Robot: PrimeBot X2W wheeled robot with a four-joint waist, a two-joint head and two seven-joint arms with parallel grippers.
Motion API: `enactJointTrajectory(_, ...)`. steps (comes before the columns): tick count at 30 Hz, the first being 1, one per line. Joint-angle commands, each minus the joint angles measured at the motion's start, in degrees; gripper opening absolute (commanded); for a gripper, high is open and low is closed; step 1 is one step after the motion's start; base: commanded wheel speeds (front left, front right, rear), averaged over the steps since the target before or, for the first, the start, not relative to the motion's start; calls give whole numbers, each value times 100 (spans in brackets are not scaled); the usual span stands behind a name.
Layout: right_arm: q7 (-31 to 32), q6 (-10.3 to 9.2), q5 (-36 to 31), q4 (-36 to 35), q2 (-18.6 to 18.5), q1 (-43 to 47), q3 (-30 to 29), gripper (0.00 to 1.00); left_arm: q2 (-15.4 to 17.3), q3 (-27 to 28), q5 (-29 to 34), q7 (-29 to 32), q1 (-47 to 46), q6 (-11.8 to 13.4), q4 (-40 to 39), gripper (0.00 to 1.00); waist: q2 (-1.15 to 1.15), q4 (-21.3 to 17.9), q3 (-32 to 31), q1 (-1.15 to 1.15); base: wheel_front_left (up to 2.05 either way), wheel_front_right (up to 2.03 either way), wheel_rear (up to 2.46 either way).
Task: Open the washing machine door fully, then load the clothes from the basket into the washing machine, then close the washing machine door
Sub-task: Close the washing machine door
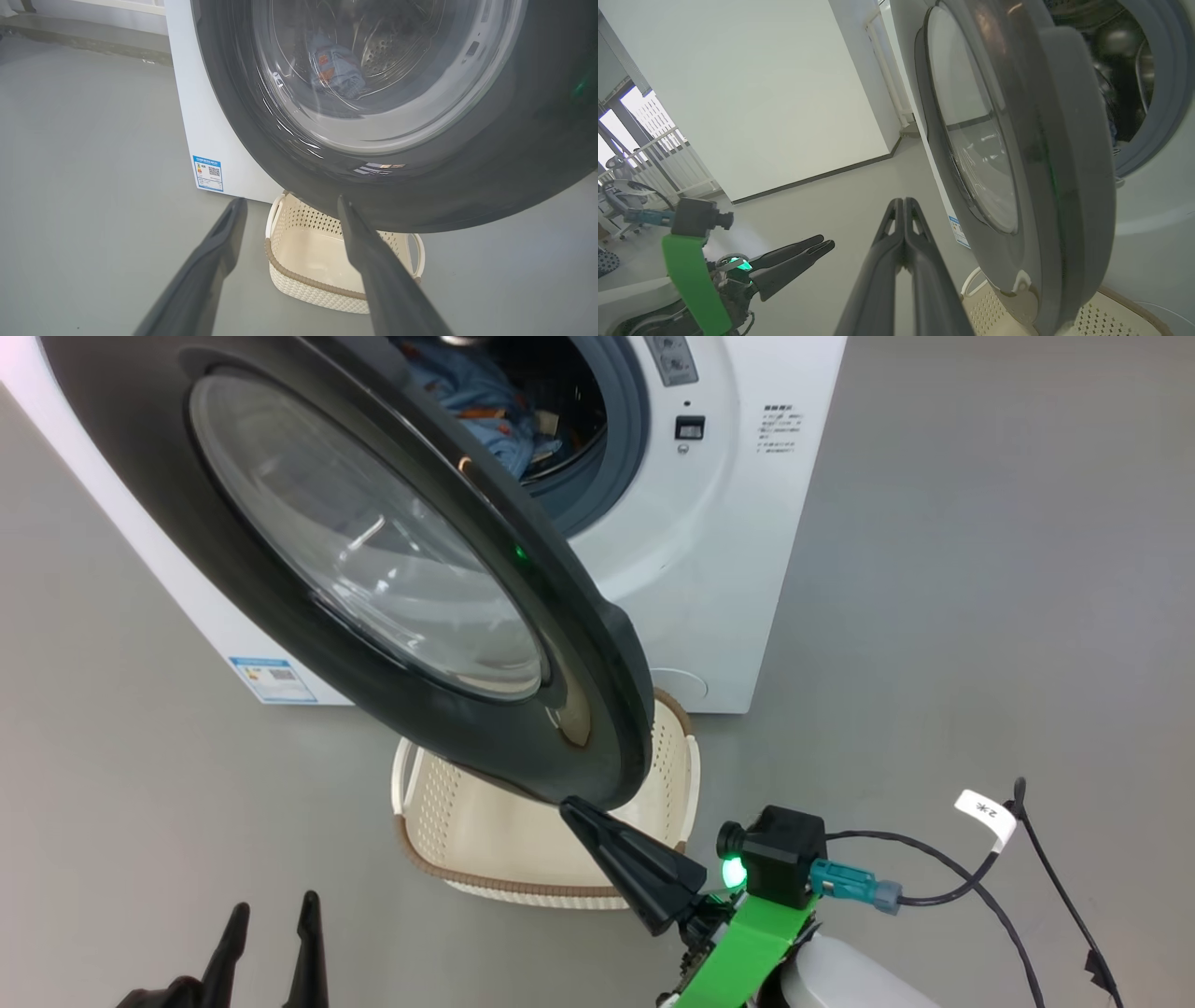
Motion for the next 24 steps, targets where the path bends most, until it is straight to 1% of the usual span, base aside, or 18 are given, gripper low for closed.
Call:
enactJointTrajectory(1, -28, 16, 57, -60, 147, -26, 23, 0, 34, 167, -27, -78, -236, -9, -102, 100, 0, 26, 51, 0, 0, 0, 0)
enactJointTrajectory(14, -28, 16, 20, 465, 246, -420, -404, 0, 34, 50, -137, -78, -510, -9, -94, 100, 0, 148, 373, 0, 0, 0, 0)
enactJointTrajectory(15, -28, 16, -10, 520, 265, -485, -524, 0, 34, 37, -153, -78, -538, -9, -91, 100, 0, 173, 412, 0, 0, 0, 0)
enactJointTrajectory(20, -28, 16, -65, 610, 264, -671, -738, 0, 34, 13, -217, -78, -639, -9, -86, 100, 0, 261, 543, 0, 0, 0, 0)
enactJointTrajectory(24, -28, 16, -89, 641, 232, -840, -1094, 0, 34, -34, -257, -78, -764, -9, -131, 100, 0, 345, 666, 0, 0, 0, 0)
